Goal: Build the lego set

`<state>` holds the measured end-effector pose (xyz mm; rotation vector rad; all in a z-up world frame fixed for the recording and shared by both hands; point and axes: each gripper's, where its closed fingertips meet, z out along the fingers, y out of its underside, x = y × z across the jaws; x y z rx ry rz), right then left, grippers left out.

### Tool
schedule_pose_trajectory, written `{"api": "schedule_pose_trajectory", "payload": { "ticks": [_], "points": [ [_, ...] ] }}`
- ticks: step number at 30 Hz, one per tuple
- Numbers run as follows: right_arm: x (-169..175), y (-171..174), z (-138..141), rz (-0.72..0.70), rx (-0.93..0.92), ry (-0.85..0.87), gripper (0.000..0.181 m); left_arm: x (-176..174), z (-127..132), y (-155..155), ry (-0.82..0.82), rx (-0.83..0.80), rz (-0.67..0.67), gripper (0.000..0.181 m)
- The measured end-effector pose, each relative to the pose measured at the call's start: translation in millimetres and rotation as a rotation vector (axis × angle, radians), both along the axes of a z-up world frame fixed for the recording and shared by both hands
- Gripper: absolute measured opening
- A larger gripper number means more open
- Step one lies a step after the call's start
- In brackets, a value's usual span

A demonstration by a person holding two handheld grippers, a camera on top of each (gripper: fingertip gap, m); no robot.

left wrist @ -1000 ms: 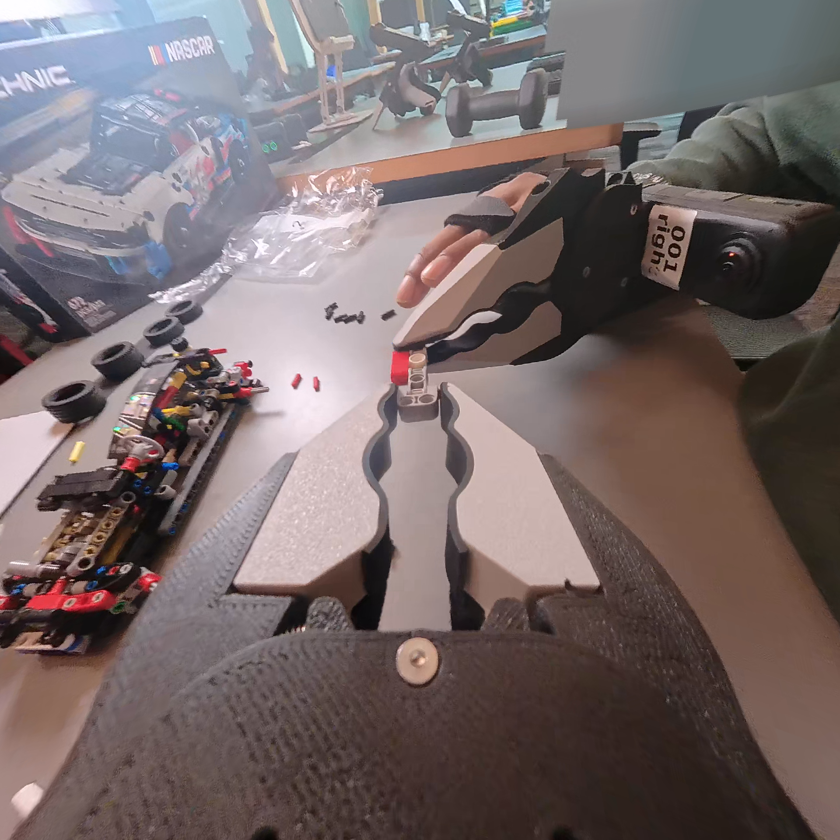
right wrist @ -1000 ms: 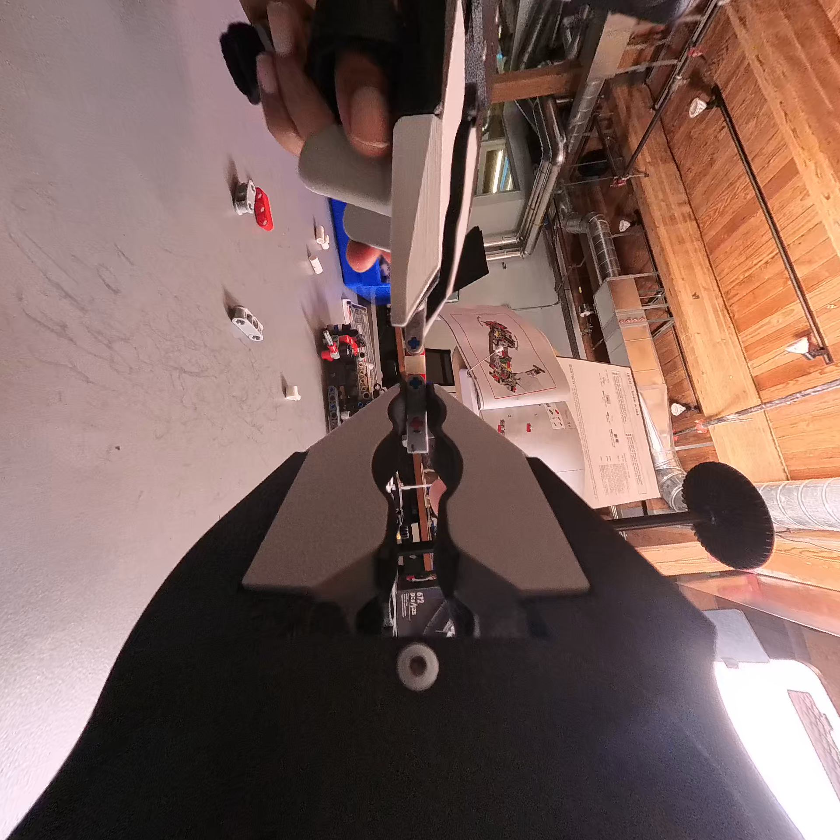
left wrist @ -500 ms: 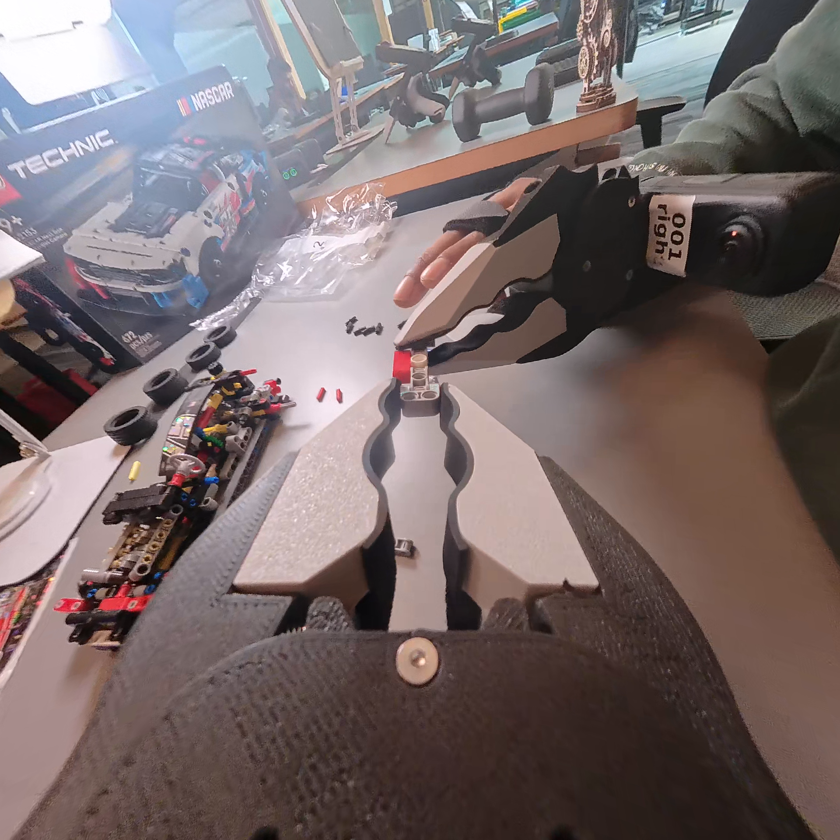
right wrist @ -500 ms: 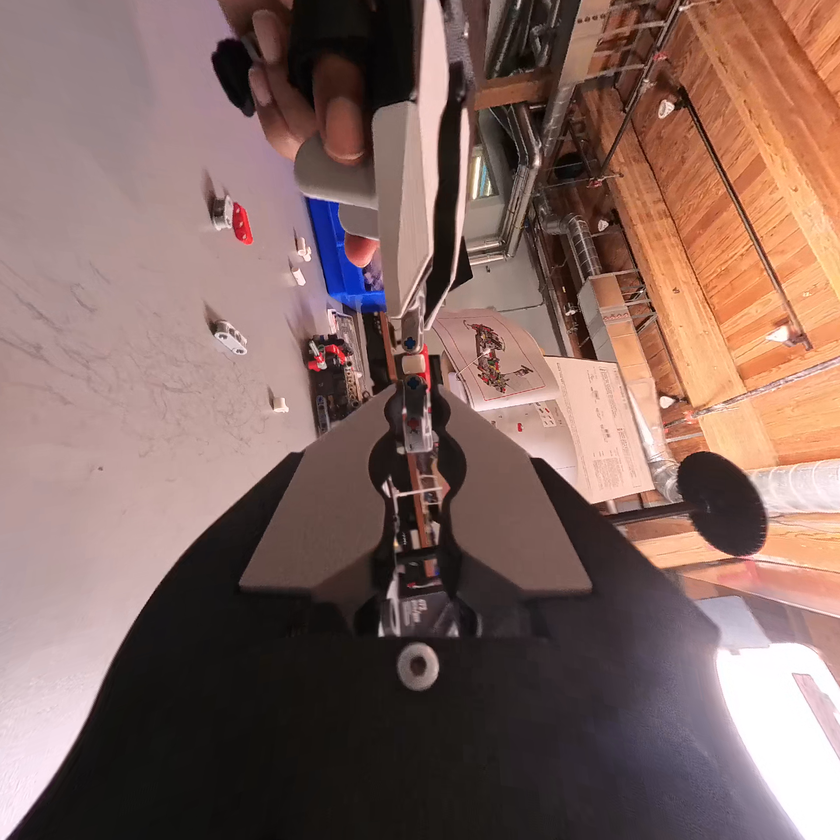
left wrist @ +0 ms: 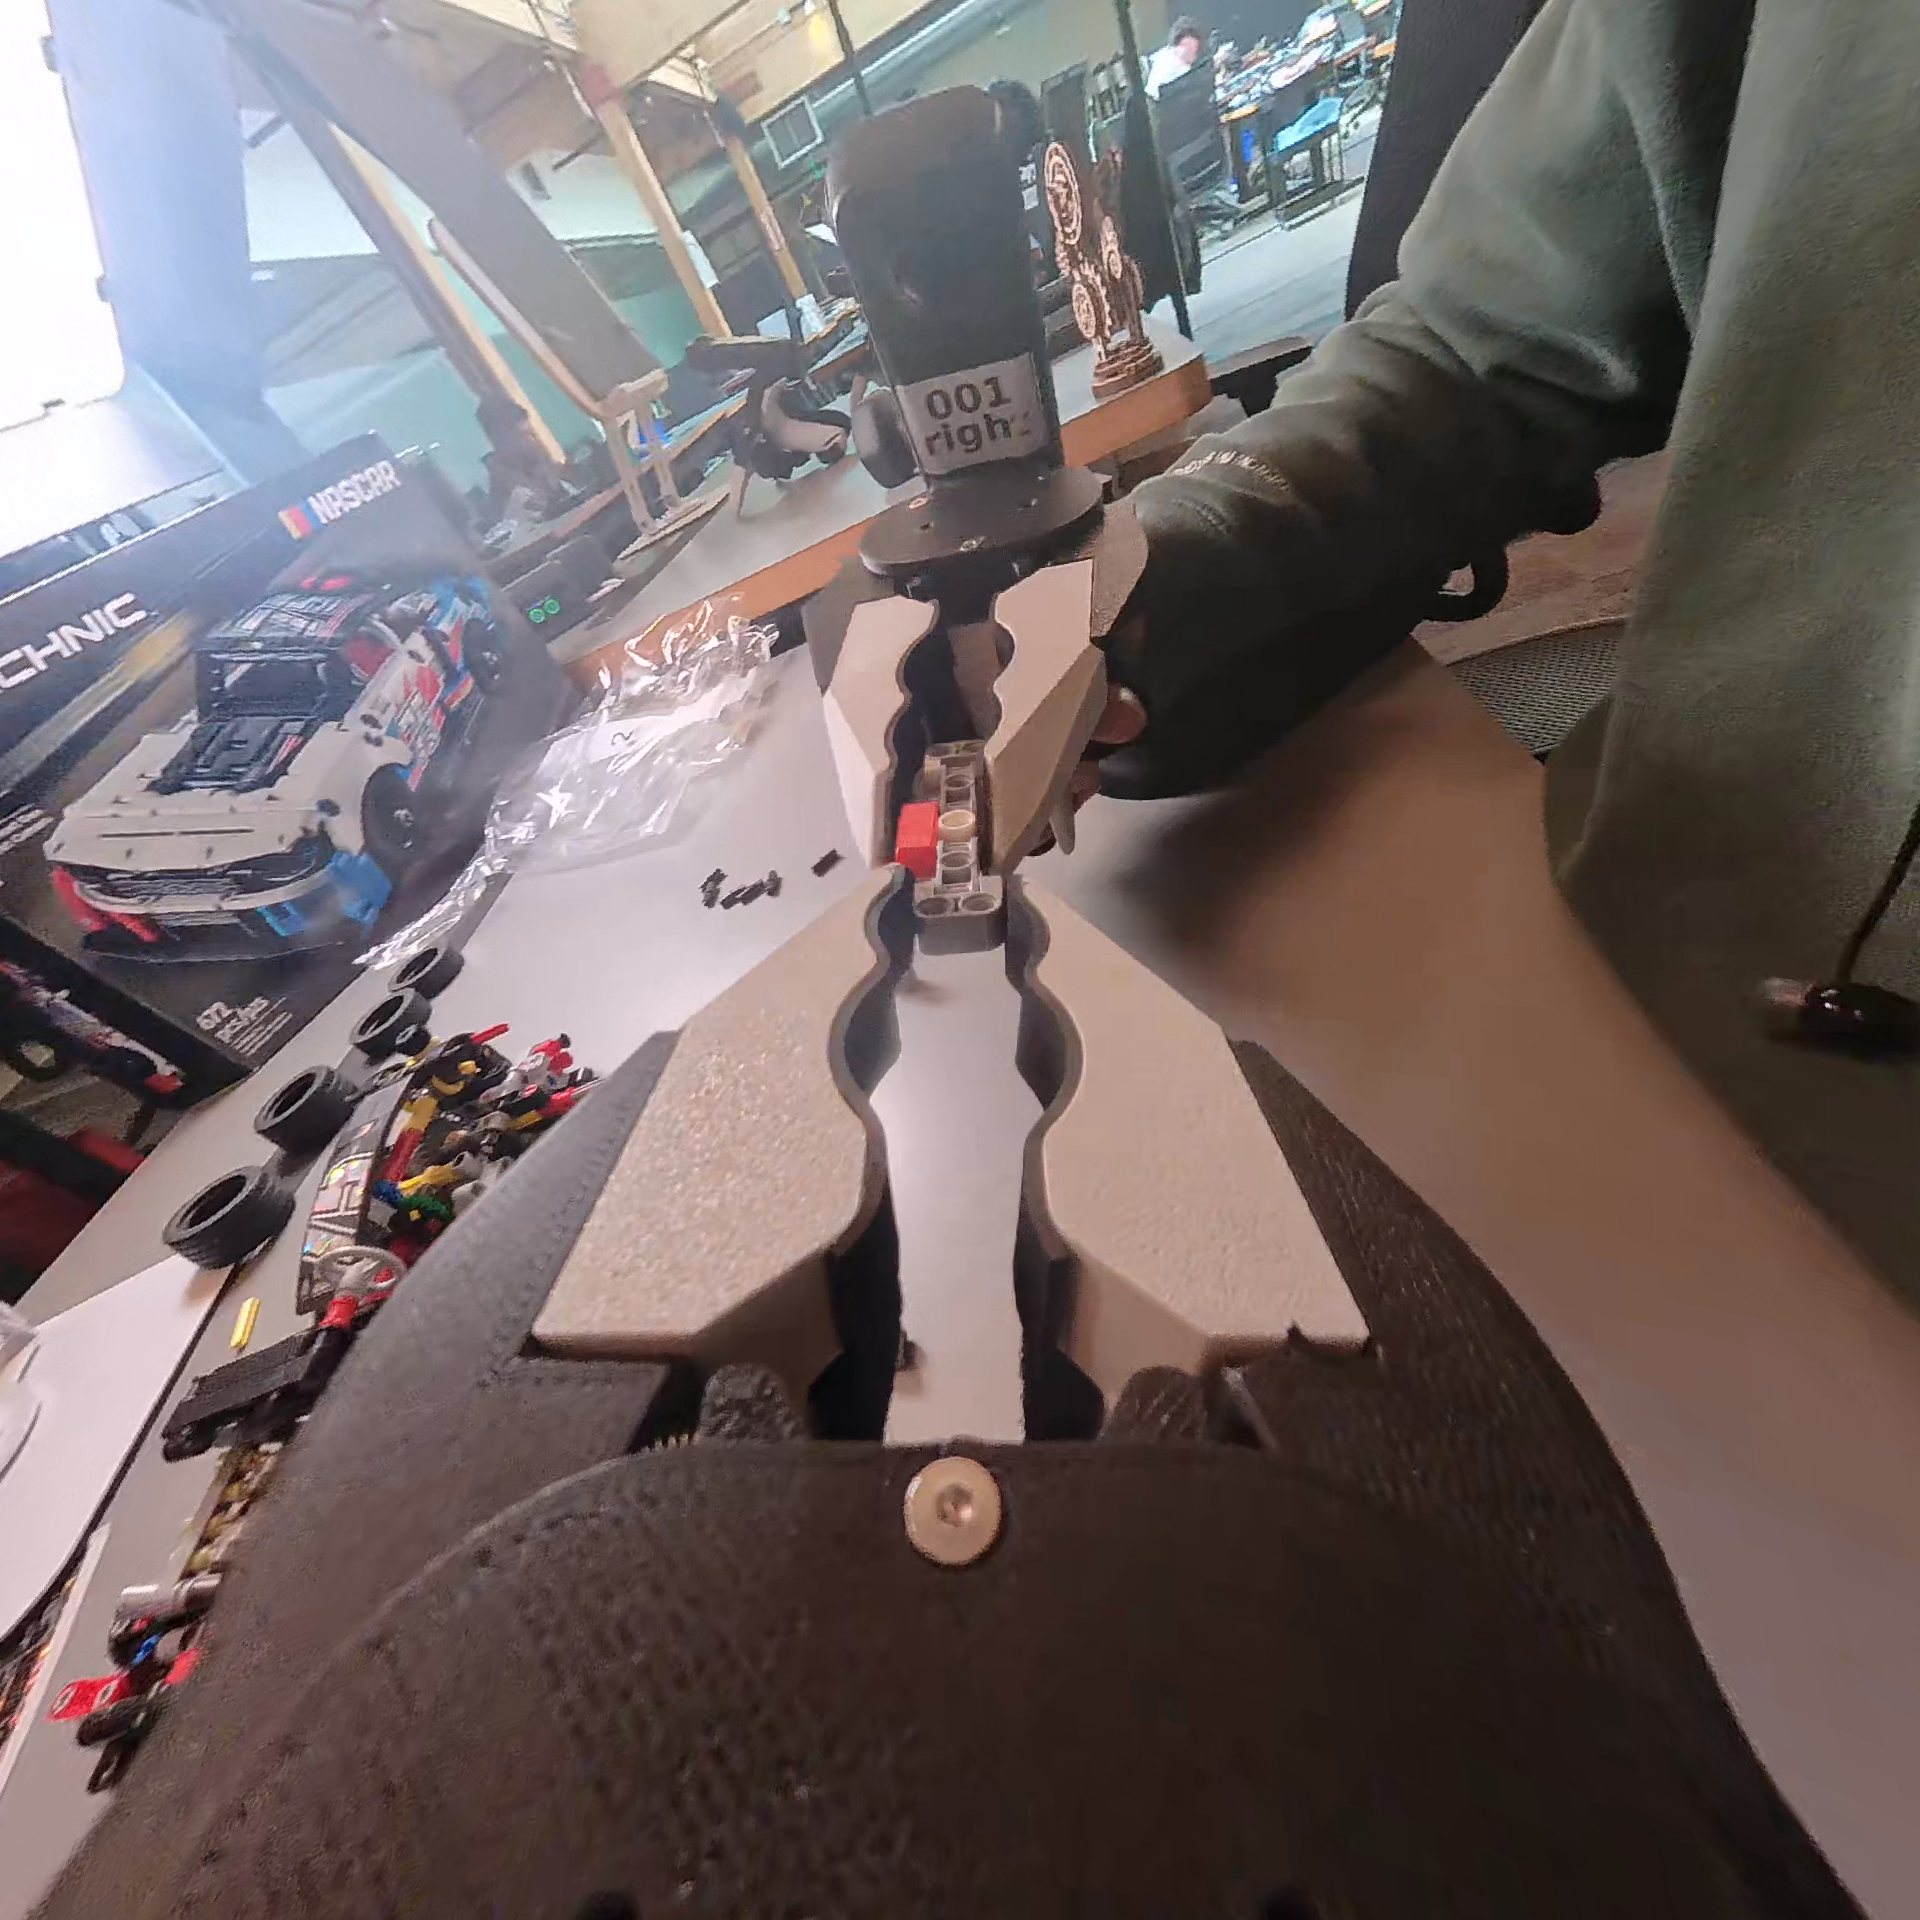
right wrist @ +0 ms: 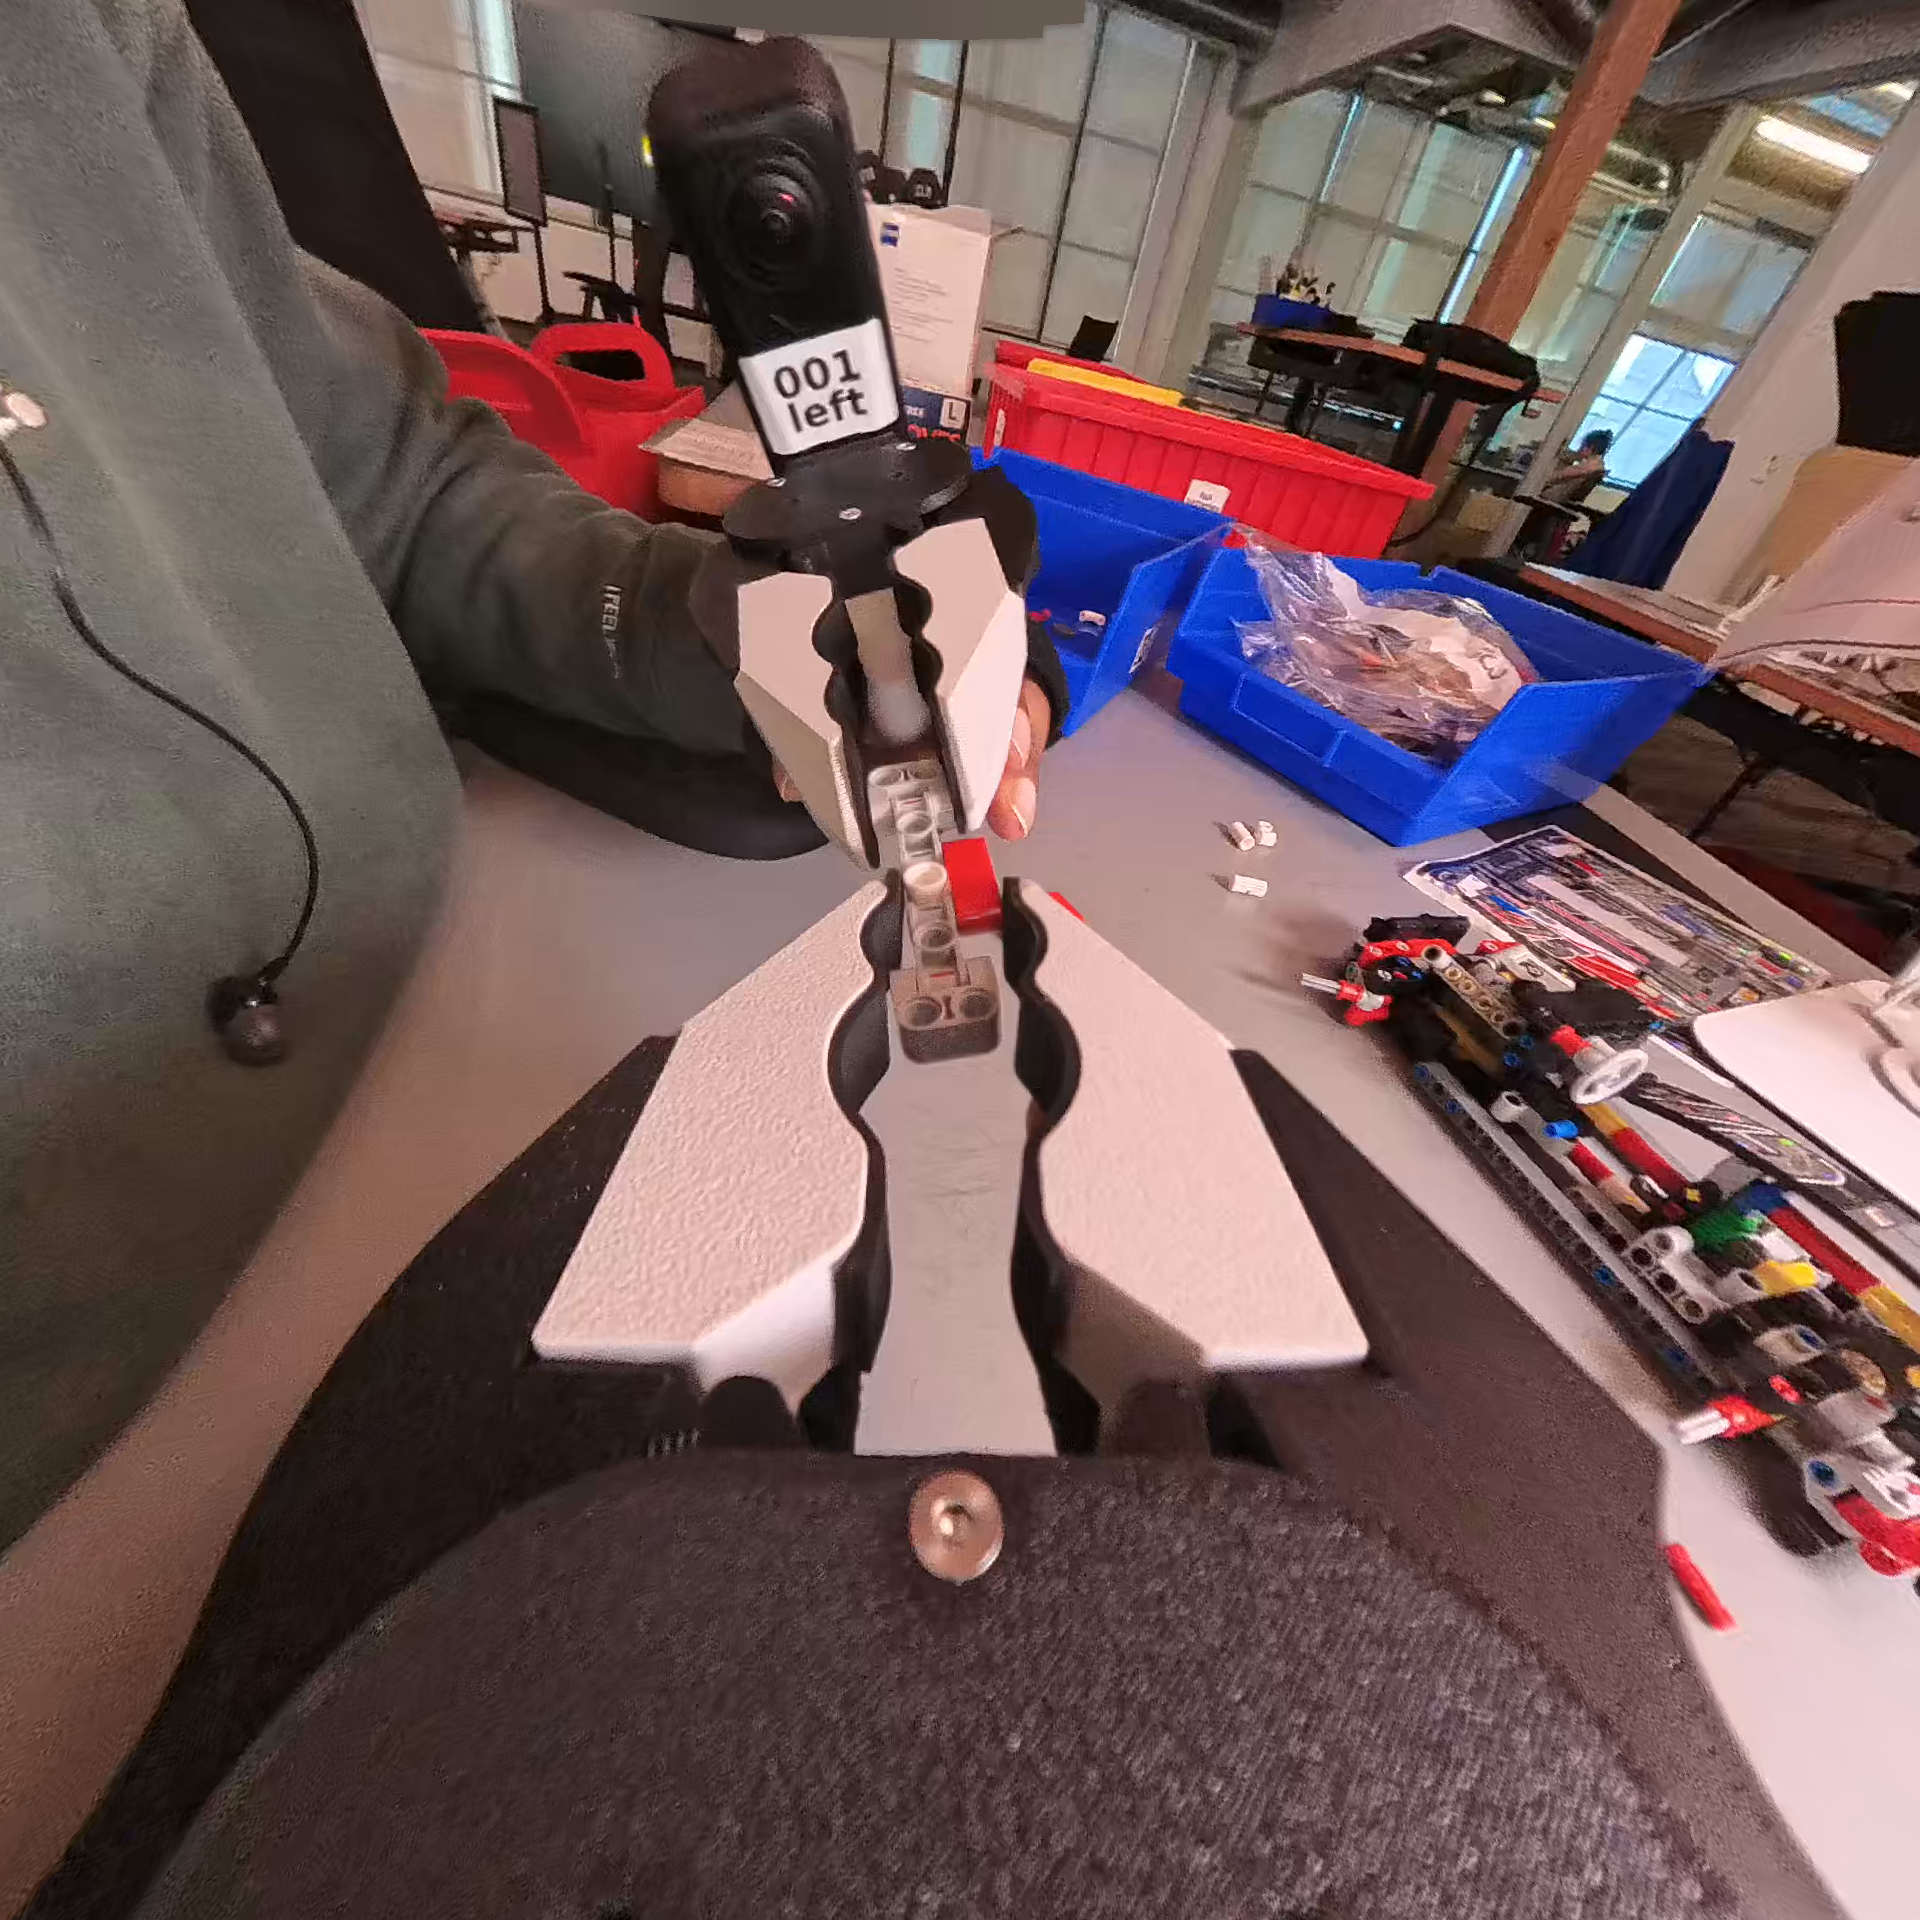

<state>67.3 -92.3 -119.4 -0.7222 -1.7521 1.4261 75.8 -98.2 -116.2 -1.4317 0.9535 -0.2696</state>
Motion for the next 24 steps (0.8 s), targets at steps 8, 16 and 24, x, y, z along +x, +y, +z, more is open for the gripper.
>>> {"api": "schedule_pose_trajectory", "payload": {
  "ticks": [8, 16, 24],
  "points": [
    [0.9, 4.3, 2.4, -0.029, 0.035, 0.038, 0.016, -3.7, 6.9, 1.4, -0.101, -0.024, 0.013, 0.022],
    [0.5, 5.1, 3.9, -0.043, 0.033, 0.050, 0.016, -5.4, 4.7, 1.1, -0.085, -0.043, 0.022, 0.016],
    [2.0, 4.0, 4.4, -0.040, 0.023, 0.046, 0.016, -4.8, 3.4, 0.7, -0.014, -0.064, 0.052, 0.015]
  ]
}}
